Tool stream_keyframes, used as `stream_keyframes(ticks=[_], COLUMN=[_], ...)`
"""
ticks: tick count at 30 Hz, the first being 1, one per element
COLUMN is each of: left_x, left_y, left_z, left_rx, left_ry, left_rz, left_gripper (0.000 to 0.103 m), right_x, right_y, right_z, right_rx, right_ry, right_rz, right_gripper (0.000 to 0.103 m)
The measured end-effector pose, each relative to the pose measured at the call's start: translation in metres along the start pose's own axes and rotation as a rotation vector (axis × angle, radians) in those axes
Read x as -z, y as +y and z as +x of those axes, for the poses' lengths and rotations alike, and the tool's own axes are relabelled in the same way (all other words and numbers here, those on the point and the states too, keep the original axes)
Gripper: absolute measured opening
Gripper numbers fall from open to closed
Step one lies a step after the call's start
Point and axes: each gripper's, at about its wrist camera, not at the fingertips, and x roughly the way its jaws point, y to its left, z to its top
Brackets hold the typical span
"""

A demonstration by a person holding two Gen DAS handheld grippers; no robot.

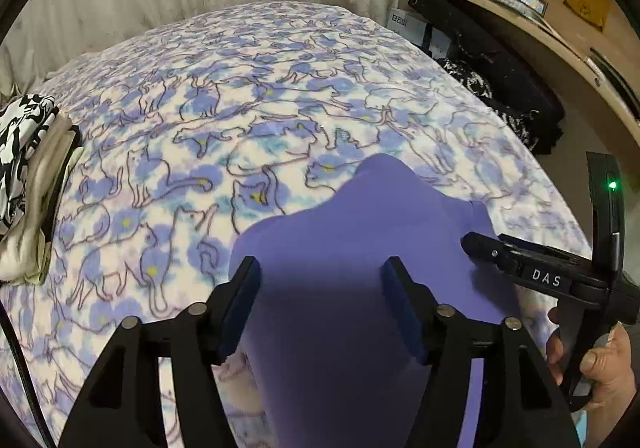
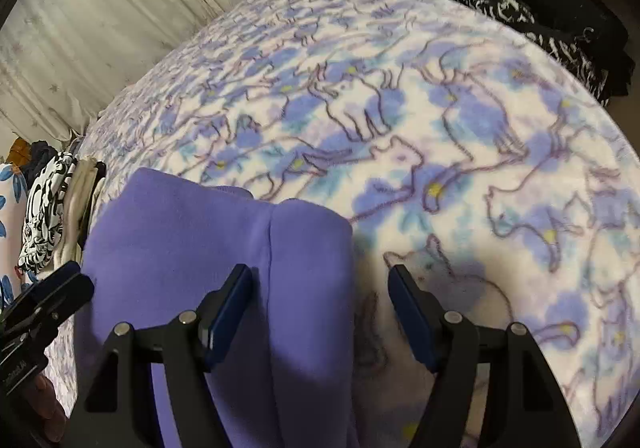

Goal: Fold large clothes

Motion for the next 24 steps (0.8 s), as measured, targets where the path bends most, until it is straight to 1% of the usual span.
stream_keyframes(ticks=[2,4,6,9,11,13,17,19,20,24], left_x=[0.003,0.008,0.012,0.018,0.023,0.029,0.041,0.044,0.048,0.059], left_y=[-0.003,-0.005,-0.006,-0.004,-0.003,-0.001,0.005,0.007,0.008,0.009], left_z=[-0.009,-0.021,-0.031,-0.040,-0.046,-0.053,-0.066,-0.068,-0.069,-0.063], left_rx=[0.005,0.011,0.032,0.069,0.080,0.080,0.093,0.104,0.106,0.094], left_ry=[-0.003,-0.010,-0.006,0.015,0.026,0.018,-0.008,-0.011,-0.014,-0.017], left_rz=[0.012,0.029,0.026,0.000,-0.013,-0.025,-0.061,-0.074,-0.074,-0.061], left_gripper=[0.074,0.086,0.091,0.094,0.098,0.102,0.102,0.102,0.102,0.102], right_x=[0.002,0.004,0.006,0.009,0.013,0.018,0.031,0.037,0.040,0.048], right_y=[0.003,0.006,0.008,0.009,0.009,0.008,0.004,0.000,-0.001,-0.008], right_z=[-0.012,-0.026,-0.040,-0.055,-0.062,-0.068,-0.075,-0.076,-0.076,-0.068], right_rx=[-0.009,-0.018,-0.029,-0.056,-0.068,-0.090,-0.139,-0.170,-0.186,-0.211], right_ry=[-0.008,-0.019,-0.022,0.003,0.026,0.043,0.070,0.083,0.082,0.105], right_rz=[-0.009,-0.021,-0.031,-0.044,-0.053,-0.060,-0.066,-0.068,-0.073,-0.077], right_gripper=[0.070,0.071,0.071,0.072,0.077,0.085,0.088,0.096,0.098,0.099])
